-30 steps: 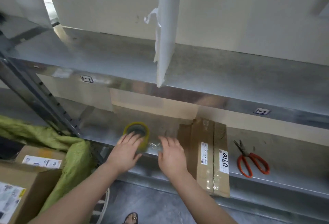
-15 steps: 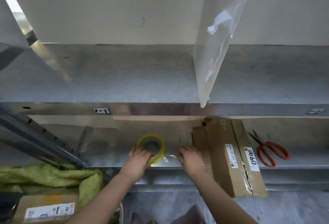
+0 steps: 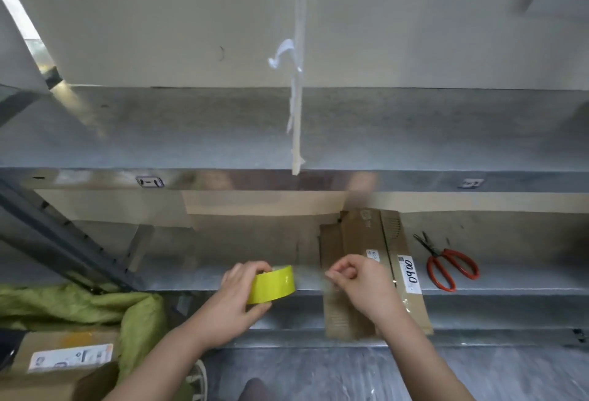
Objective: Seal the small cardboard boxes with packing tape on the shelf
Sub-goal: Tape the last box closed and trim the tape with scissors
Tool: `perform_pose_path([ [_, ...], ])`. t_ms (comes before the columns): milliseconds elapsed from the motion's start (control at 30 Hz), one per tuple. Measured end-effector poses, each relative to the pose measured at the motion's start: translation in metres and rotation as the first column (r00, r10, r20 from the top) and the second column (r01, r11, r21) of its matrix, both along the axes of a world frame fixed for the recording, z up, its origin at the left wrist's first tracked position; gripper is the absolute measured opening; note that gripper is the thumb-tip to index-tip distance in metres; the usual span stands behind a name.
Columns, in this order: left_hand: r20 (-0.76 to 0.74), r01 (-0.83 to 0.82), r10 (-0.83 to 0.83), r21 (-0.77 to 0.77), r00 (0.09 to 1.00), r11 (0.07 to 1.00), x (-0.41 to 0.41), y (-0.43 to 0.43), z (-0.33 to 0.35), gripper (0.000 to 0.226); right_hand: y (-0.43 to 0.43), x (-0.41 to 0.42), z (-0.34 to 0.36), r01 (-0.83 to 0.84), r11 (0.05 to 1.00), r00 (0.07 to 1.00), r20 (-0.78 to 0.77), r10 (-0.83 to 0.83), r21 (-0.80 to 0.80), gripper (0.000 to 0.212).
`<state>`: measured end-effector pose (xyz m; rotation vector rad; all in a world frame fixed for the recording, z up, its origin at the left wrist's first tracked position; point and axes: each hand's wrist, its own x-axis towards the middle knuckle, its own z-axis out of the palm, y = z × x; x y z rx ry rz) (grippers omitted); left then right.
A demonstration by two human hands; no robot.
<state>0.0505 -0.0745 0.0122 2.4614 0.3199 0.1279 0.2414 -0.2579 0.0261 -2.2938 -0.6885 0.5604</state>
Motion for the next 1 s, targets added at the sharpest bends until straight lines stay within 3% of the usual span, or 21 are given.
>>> perform_pose_path([
  [133, 0.078, -0.083, 0.084, -0.015, 0.993, 0.996, 0.003, -0.056, 0.016, 0.047, -0.060, 0.007, 0.010, -0.046, 0.999, 0.999, -0.006, 0.047, 0.023, 0.015],
  [267, 0.123, -0.167, 0.173, -0.057, 0.977, 0.984, 0.007, -0.114, 0.023, 0.055, -0.119, 0.004, 0.004, -0.033, 0.977, 0.999, -0.014, 0.036, 0.213, 0.016],
  [500, 0.058, -0.390, 0.395, -0.087, 0.917, 0.917, 0.024, -0.181, 0.028, 0.050, -0.181, -0.012, -0.008, 0.078, 0.891, 0.996, -0.065, -0.055, 0.448, 0.024],
  [600, 0.080, -0.363, 0.367, -0.058, 0.927, 0.930, 0.033, -0.197, 0.033, 0.050, -0.202, -0.026, -0.004, 0.029, 0.855, 0.998, 0.038, -0.056, 0.518, 0.022],
  [733, 0.058, -0.259, 0.254, 0.107, 0.965, 0.960, 0.037, -0.205, 0.034, 0.049, -0.225, -0.028, 0.006, 0.111, 0.807, 0.987, 0.031, -0.158, 0.581, 0.022],
  [833, -0.024, -0.257, 0.262, 0.142, 0.965, 0.956, 0.030, -0.195, 0.030, 0.051, -0.231, -0.013, 0.014, 0.045, 0.844, 0.991, 0.081, -0.104, 0.535, 0.019],
  [1000, -0.064, -0.210, 0.231, 0.234, 0.971, 0.949, 0.040, -0.185, 0.027, 0.052, -0.225, 0.008, 0.000, 0.118, 0.899, 0.993, -0.044, -0.110, 0.422, 0.022],
])
